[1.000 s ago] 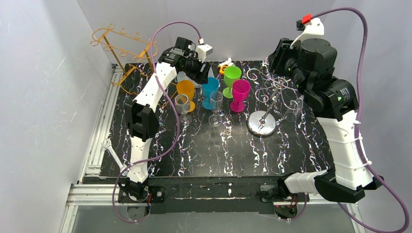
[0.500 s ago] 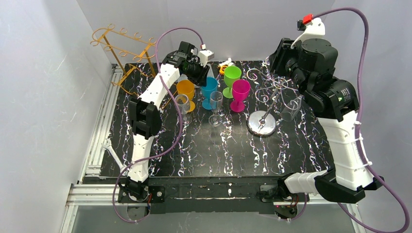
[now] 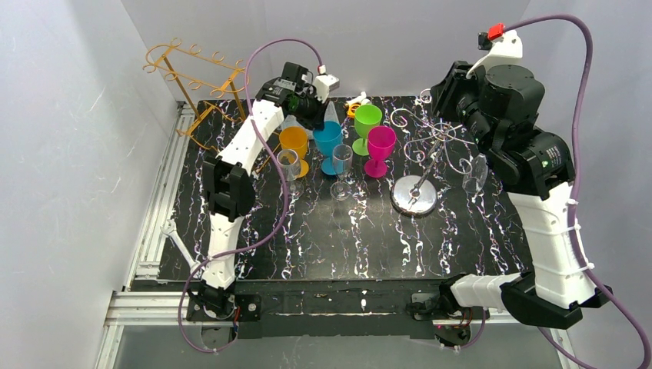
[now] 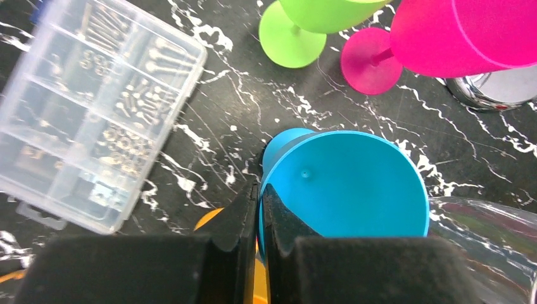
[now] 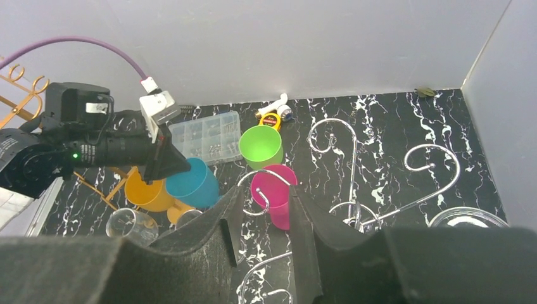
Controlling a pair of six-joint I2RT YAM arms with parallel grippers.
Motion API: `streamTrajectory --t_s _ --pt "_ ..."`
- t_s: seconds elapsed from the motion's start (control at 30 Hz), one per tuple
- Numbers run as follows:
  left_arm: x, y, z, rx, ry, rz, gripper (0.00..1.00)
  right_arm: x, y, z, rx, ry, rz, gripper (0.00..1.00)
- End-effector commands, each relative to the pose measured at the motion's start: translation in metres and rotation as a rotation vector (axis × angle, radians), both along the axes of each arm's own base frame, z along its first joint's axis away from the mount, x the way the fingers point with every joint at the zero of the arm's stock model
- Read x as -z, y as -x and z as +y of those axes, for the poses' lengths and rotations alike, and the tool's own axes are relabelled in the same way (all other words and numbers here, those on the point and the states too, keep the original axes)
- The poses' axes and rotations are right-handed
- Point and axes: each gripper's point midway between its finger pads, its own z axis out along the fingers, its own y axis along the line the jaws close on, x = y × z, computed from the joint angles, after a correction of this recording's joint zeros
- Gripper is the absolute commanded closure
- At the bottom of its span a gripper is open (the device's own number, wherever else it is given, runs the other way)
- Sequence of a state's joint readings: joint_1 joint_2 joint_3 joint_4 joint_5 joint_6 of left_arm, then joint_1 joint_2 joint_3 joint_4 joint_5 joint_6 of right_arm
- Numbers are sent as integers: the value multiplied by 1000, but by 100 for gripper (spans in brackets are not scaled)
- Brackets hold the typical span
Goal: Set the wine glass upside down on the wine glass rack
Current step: Pick up the wine glass at the center of the board, then adjust the wine glass.
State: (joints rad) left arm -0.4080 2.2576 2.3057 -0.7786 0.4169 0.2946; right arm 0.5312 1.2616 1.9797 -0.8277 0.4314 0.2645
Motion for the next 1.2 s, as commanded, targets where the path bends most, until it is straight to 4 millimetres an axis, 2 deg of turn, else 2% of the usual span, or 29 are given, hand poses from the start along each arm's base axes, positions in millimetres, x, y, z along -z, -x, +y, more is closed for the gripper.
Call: streamTrajectory --t_s 0.0,0.07,0.17,0.27,0.33,0.43,0.53,0.57,0.77,0.87,1.0,1.17 --pt "-105 0 7 11 47 -284 100 -16 -2 7 -21 -60 -54 60" --pt "-130 -2 11 5 49 -367 100 -16 -3 10 -32 -74 -53 60" --pt "-179 3 17 10 74 -515 100 -18 -4 16 -49 -102 -48 60" --pt "-234 20 22 24 135 -670 100 -23 -5 27 -88 -149 -44 50" --pt "-277 43 28 42 190 -795 100 -29 -5 39 -133 -199 -51 41" --pt "-331 82 38 80 262 -984 100 -44 -3 55 -205 -302 -79 25" --pt "-367 122 48 135 295 -1143 100 -54 -1 73 -279 -396 -77 4" --pt "-378 137 51 161 295 -1210 100 -56 -1 80 -306 -429 -71 2" --pt "-415 218 70 306 160 -1652 100 -71 11 124 -516 -712 -13 2" --pt "-422 249 79 352 63 -1892 100 -84 22 143 -632 -889 -17 2" --pt "-424 269 82 407 -30 -2036 100 -99 37 162 -705 -974 -7 2" --pt "-423 275 77 466 -114 -2156 100 -114 57 193 -795 -1006 -10 2"
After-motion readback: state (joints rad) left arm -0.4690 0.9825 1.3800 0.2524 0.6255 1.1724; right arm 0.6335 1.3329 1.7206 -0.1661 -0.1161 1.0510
